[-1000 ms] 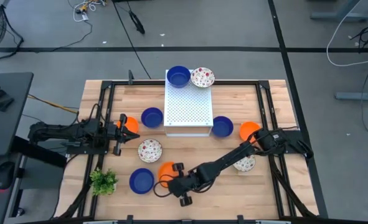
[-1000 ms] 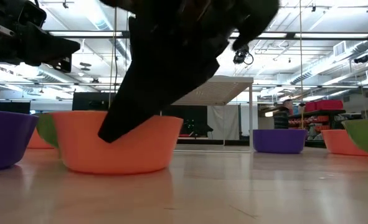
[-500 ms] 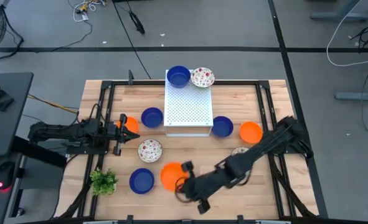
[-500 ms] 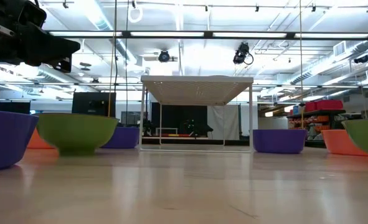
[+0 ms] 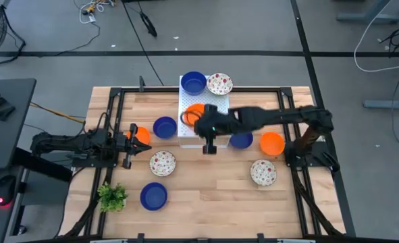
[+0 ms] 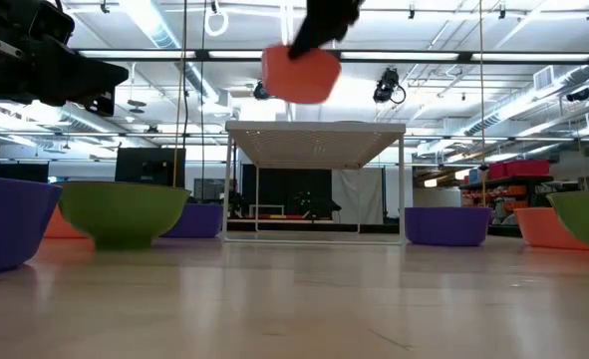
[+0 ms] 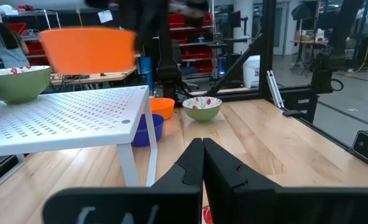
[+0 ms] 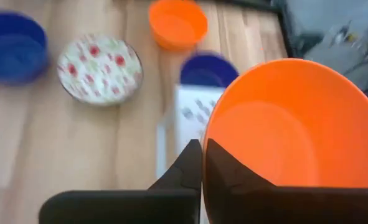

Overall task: Pick & Place Mini bowls
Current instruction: Put the middle orange bowl on the shelf

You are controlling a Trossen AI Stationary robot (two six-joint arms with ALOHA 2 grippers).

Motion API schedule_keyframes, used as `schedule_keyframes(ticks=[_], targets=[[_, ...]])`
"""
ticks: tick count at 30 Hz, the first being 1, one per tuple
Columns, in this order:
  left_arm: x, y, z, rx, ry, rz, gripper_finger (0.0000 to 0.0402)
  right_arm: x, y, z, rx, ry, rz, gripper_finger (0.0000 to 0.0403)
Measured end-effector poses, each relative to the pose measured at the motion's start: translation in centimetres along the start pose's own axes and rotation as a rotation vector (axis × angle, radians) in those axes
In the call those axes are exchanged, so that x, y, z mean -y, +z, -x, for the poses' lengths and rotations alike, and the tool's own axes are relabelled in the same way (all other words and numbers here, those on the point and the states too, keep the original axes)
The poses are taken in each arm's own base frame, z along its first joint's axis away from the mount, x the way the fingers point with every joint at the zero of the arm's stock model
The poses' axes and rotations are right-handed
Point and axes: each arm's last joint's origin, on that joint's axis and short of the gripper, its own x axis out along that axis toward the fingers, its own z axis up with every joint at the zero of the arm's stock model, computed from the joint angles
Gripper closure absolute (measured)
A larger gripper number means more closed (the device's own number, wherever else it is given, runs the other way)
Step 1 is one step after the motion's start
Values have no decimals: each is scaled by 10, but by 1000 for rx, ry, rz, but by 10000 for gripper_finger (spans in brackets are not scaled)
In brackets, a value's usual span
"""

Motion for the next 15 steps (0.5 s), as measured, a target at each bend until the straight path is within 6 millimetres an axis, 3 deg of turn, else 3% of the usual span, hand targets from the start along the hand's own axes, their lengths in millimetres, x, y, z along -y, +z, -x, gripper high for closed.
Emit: schedule_keyframes(ticks=[6, 15], targets=[[0, 0, 0, 0, 0, 0, 396, 32, -7, -9, -15, 23, -55, 398], [0, 0, 0, 0, 0, 0, 396, 30, -33, -33, -113, 43, -56, 398]])
